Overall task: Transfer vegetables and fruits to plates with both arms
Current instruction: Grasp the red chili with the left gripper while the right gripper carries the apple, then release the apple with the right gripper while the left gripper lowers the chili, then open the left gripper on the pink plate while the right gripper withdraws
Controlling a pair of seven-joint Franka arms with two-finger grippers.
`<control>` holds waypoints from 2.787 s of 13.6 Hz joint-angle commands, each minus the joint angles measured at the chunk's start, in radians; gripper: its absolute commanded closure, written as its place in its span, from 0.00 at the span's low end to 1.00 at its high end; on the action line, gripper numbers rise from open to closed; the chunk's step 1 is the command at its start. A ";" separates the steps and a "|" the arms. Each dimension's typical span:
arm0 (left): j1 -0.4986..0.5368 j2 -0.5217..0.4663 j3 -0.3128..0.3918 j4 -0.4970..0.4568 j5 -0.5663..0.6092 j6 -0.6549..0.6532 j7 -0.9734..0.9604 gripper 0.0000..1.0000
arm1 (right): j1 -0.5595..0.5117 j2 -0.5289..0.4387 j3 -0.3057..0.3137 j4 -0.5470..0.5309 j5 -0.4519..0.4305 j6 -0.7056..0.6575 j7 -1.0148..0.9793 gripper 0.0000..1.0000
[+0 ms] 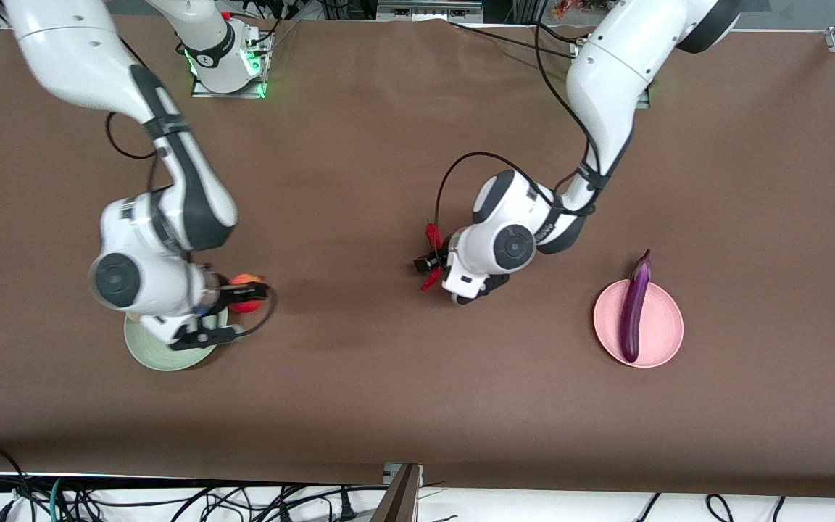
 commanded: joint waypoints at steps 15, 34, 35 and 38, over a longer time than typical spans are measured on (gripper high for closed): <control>0.127 0.000 0.016 0.061 0.065 -0.139 0.165 1.00 | -0.076 0.101 -0.046 -0.010 -0.097 0.151 -0.161 0.00; 0.494 0.019 0.088 0.193 0.202 -0.390 1.064 1.00 | -0.074 -0.550 -0.028 -0.091 -0.027 -0.538 0.072 0.00; 0.494 0.021 0.093 0.193 0.202 -0.388 1.065 0.91 | -0.076 -0.584 -0.028 -0.126 -0.029 -0.538 0.066 0.00; 0.499 0.024 0.098 0.190 0.199 -0.387 1.093 0.00 | -0.077 -0.632 -0.017 -0.126 -0.078 -0.529 0.066 0.00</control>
